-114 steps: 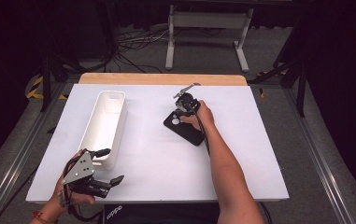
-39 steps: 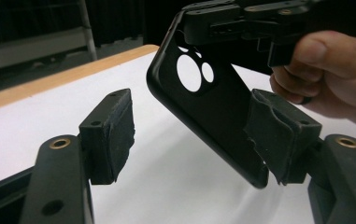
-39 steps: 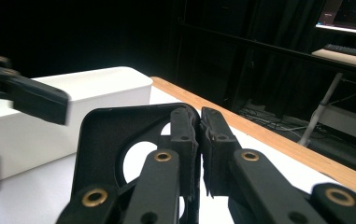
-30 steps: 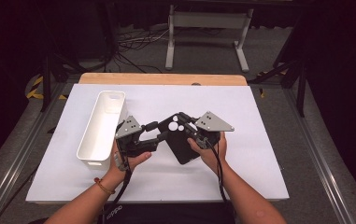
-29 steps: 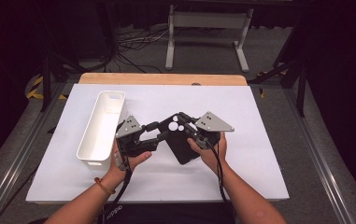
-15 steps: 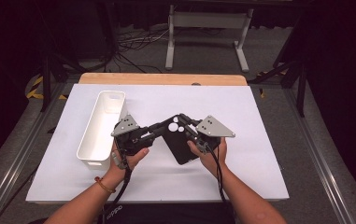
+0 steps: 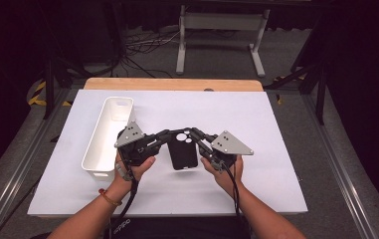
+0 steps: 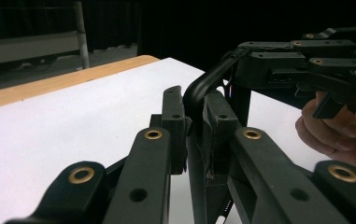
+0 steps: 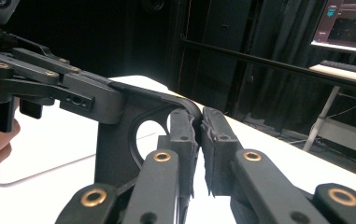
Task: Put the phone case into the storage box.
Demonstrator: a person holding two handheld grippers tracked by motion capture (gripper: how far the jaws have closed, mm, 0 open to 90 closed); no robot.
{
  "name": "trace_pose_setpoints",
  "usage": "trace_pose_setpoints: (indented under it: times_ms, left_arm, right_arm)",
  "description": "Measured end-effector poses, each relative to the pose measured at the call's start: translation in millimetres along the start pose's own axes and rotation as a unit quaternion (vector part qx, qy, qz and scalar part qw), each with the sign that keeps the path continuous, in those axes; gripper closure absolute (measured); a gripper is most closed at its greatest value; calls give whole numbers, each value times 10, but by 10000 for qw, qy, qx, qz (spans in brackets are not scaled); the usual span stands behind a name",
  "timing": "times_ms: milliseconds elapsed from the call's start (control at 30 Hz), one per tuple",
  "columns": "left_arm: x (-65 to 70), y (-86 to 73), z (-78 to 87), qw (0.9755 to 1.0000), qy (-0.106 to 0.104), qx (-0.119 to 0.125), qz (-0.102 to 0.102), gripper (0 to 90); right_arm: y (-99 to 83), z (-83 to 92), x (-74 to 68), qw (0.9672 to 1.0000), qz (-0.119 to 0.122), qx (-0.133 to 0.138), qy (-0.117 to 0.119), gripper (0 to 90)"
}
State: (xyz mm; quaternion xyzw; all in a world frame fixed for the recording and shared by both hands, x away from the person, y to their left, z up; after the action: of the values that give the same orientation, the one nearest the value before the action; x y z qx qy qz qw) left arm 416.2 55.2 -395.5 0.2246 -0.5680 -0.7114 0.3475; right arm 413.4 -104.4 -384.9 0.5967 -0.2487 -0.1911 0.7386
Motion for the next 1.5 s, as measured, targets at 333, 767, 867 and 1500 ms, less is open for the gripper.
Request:
trace_pose_setpoints:
  times_ms: [333,767,867,1500]
  left_arm:
    - [20,59,70,9994,53,110,-331,819]
    - [1,109,151,9977,86,212,-637,819]
    - [-14,109,158,9975,77,183,-671,819]
    - [-66,175,217,9964,102,297,-792,819]
  right_arm:
    - [8,58,-41,9998,-52,15,169,802]
    - [-68,158,-84,9994,89,-267,207,709]
    - [-80,171,-69,9993,95,-317,174,664]
    - [-411,413,-93,9964,320,-784,20,317]
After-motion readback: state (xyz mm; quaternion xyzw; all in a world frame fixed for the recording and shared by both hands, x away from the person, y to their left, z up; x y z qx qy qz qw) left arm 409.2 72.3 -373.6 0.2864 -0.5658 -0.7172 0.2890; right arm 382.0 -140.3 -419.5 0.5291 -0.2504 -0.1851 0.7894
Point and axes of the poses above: each handheld gripper's, and its own axes: z roughly backward along the jaws, y roughly out of its top, x roughly to its right, the point moved 7 cm from there along -z, roughly forward along the jaws, and after that the axes turned 12 degrees about y, right-handed, at the moved point
